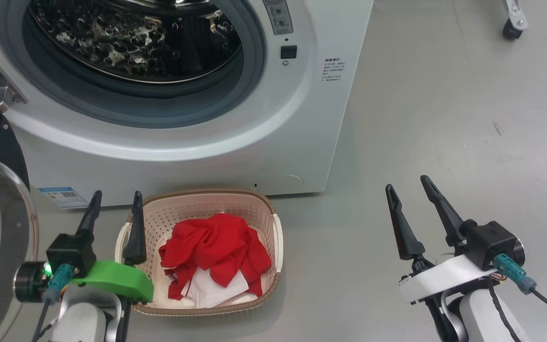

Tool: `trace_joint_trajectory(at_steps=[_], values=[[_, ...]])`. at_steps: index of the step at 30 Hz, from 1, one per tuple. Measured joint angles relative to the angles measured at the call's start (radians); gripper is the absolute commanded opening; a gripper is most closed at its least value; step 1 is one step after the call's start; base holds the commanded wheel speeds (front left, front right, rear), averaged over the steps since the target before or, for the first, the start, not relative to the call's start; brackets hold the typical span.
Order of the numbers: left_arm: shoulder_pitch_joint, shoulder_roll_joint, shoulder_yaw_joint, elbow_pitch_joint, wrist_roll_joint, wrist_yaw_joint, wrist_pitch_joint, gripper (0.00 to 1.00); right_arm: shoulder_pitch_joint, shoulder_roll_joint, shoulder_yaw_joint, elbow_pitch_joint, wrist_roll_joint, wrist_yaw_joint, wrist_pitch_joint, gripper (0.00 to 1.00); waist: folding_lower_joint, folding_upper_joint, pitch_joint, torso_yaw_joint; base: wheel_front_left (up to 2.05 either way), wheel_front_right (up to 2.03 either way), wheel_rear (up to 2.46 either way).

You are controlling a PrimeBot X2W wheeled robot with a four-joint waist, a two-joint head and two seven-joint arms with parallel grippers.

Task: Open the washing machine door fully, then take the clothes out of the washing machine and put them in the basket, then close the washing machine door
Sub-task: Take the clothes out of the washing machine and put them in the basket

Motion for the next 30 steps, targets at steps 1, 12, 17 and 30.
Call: trace_joint_trajectory(at_steps=[1,12,17,30], values=[[0.018,0.0,-0.003,-0.005,0.001,0.0,0.0,1.0,0.008,0.0,-0.001,0.0,0.0,0.0,0.0,1.0,0.0,0.0,-0.009,0.001,0.0,0.0,0.0],[0.141,-0.001,-0.032,-0.07,0.001,0.0,0.0,1.0,0.092,0.003,-0.02,0.0,-0.002,-0.002,0.0,1.0,0.0,0.0,-0.089,0.021,0.0,0.0,0.0],[0.203,-0.001,-0.038,-0.1,0.001,0.0,0.0,1.0,0.118,0.004,-0.021,-0.003,-0.003,-0.01,0.0,1.0,0.0,0.0,-0.119,0.03,0.0,0.0,0.0],[0.274,0.0,-0.053,-0.17,0.001,0.0,0.0,1.0,0.151,0.005,-0.019,-0.024,-0.009,-0.021,0.0,1.0,0.0,0.0,-0.138,0.032,0.0,0.0,0.0]])
